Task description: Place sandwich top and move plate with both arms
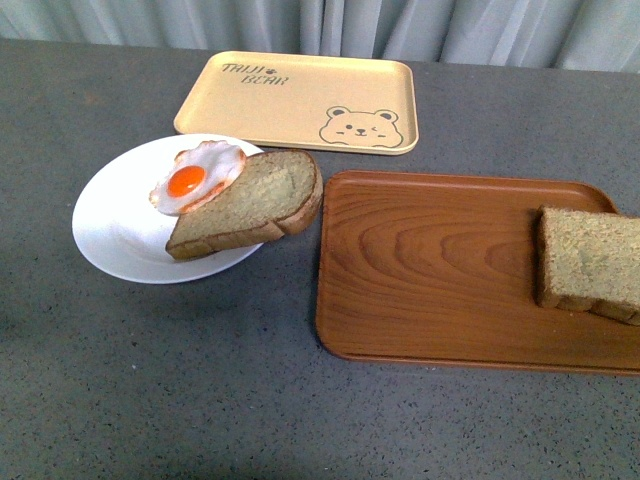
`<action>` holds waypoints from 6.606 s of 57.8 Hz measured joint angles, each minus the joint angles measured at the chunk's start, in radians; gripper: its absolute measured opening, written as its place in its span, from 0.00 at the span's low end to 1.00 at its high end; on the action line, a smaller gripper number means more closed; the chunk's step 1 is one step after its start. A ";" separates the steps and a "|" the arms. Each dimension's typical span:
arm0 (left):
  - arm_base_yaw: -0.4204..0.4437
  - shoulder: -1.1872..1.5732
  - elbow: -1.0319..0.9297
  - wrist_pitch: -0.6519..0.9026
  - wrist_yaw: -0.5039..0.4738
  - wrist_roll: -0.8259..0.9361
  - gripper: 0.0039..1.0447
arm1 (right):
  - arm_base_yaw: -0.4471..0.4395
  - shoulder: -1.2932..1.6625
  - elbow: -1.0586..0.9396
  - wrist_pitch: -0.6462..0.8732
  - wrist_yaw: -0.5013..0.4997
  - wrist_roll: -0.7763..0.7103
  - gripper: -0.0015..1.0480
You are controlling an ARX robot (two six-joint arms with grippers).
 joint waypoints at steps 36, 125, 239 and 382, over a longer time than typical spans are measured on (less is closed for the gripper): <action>0.000 0.000 0.000 0.000 0.000 0.000 0.92 | 0.000 0.000 0.000 0.000 0.000 0.000 0.91; 0.000 0.000 0.000 0.000 0.000 0.000 0.92 | -0.242 1.809 0.390 0.739 -0.222 0.305 0.91; 0.000 0.000 0.000 0.000 0.000 0.000 0.92 | 0.419 1.960 0.938 0.779 -0.193 0.779 0.03; 0.000 0.000 0.000 0.000 0.000 0.000 0.92 | 0.005 0.852 0.008 0.809 0.002 0.006 0.02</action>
